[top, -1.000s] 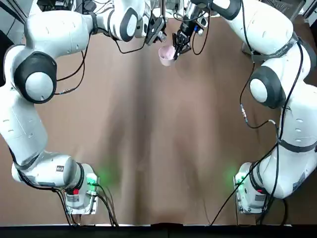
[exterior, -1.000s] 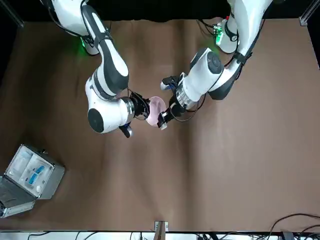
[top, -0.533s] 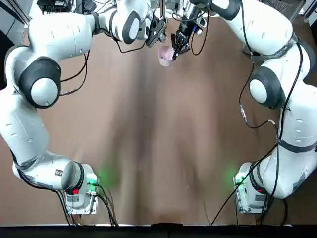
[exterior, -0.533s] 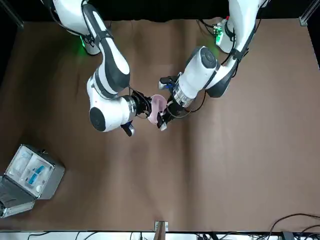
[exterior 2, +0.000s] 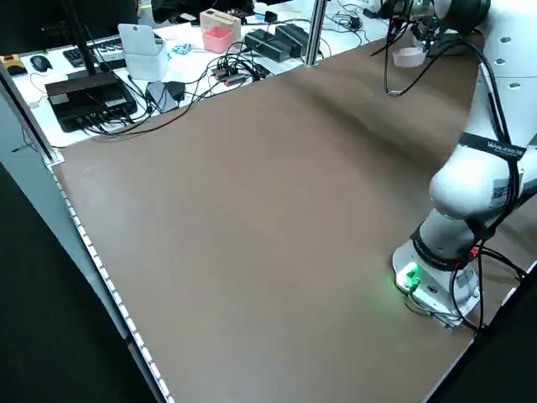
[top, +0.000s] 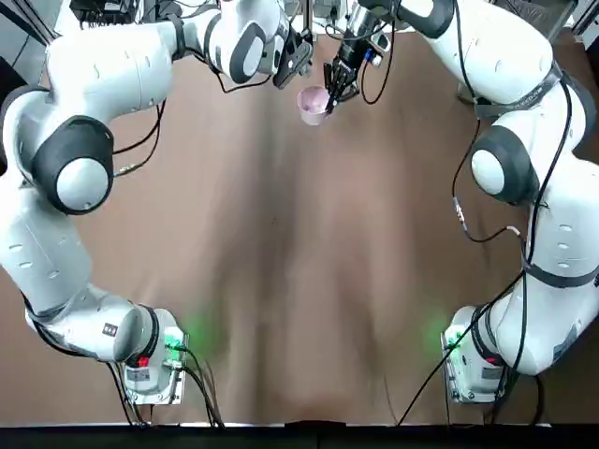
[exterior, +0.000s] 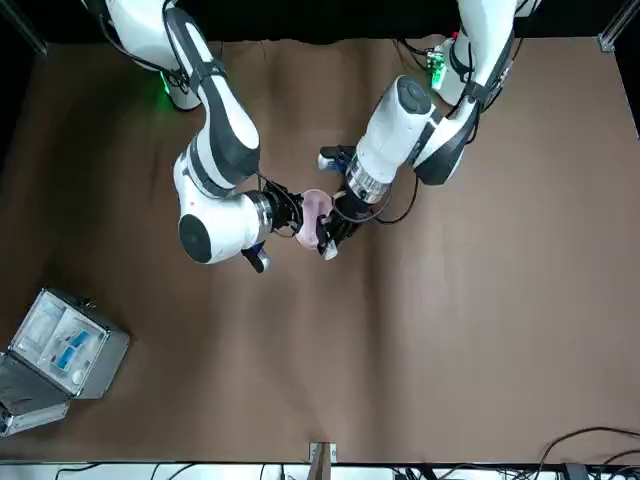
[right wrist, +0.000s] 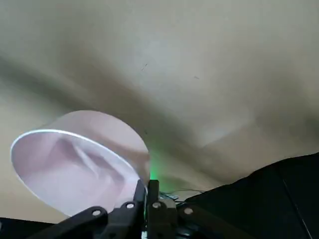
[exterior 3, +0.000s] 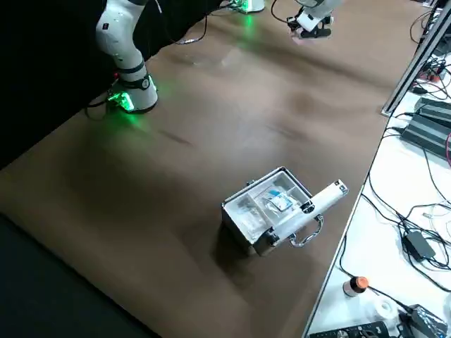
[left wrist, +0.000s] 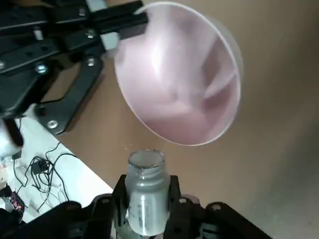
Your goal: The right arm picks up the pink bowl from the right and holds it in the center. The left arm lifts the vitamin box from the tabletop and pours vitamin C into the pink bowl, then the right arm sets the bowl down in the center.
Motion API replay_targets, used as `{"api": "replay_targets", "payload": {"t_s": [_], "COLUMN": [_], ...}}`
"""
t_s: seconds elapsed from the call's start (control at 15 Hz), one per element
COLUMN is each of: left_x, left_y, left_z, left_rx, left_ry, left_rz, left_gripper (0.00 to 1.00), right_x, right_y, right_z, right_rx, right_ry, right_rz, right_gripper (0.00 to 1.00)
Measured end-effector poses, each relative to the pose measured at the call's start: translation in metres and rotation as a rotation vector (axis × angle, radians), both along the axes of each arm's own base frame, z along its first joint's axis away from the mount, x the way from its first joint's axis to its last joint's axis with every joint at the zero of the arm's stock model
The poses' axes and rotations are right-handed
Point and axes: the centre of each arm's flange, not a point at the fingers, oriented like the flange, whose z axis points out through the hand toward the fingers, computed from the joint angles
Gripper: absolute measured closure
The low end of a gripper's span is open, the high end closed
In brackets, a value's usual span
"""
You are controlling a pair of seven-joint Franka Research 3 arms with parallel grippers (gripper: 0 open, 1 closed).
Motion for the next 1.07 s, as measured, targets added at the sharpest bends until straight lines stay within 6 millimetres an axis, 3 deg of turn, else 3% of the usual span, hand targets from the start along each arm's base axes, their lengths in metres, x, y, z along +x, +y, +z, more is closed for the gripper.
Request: {"api": "replay_targets", "payload": {"t_s": [1.07], "left_x": [-0.025], "left_y": [-0.031], "left_z": [-0.015], "left_rx": [0.182], "left_ry": [-0.148], "left_rz": [-0.131], "left_gripper": [0.64], "right_x": [0.000], "right_y": [-0.001], "right_z": [0.000], "right_rx": [-0.001], "right_ry": [0.000], "right_rz": [-0.001], "right_gripper": [0.97]}}
